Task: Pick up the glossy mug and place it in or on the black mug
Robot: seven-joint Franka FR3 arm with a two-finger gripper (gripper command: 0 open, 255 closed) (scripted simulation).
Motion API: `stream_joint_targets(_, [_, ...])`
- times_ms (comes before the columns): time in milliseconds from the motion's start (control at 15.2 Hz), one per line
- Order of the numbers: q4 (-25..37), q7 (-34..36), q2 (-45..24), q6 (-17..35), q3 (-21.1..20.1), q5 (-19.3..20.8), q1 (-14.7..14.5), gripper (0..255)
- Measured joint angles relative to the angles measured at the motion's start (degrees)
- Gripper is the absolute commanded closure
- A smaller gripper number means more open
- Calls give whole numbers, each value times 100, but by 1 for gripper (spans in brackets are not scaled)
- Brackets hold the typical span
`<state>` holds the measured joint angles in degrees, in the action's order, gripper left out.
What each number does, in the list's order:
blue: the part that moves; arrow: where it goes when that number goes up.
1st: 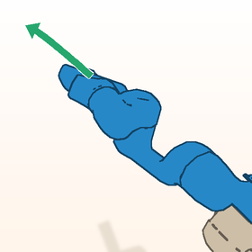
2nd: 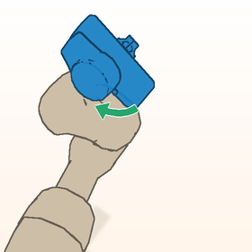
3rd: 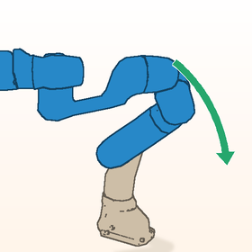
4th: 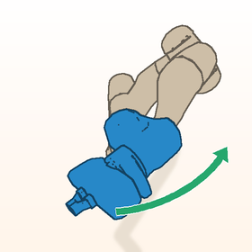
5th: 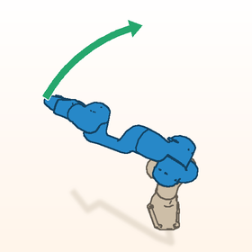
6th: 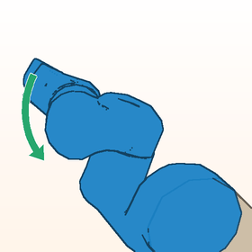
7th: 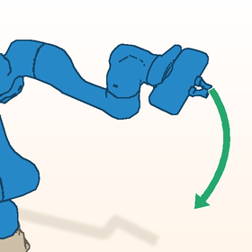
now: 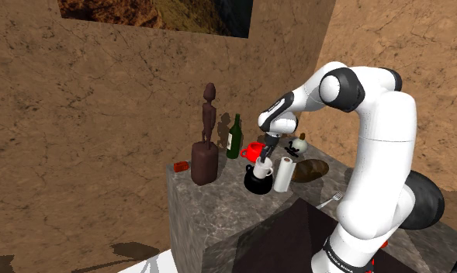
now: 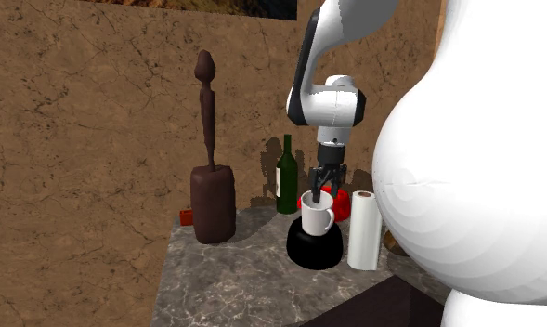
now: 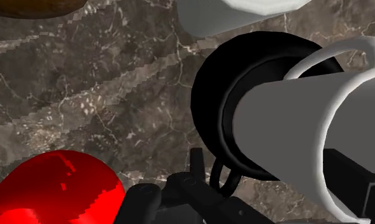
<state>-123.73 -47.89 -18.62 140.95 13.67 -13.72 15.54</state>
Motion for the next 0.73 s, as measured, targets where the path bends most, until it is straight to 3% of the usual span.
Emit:
stream_joint_targets(198, [0, 0, 0, 0, 0, 0, 0, 0])
stream_joint_targets(462, [85, 161, 407, -463, 102, 219, -53, 0])
stream_joint_targets(726, [94, 187, 530, -594, 133, 281, -53, 0])
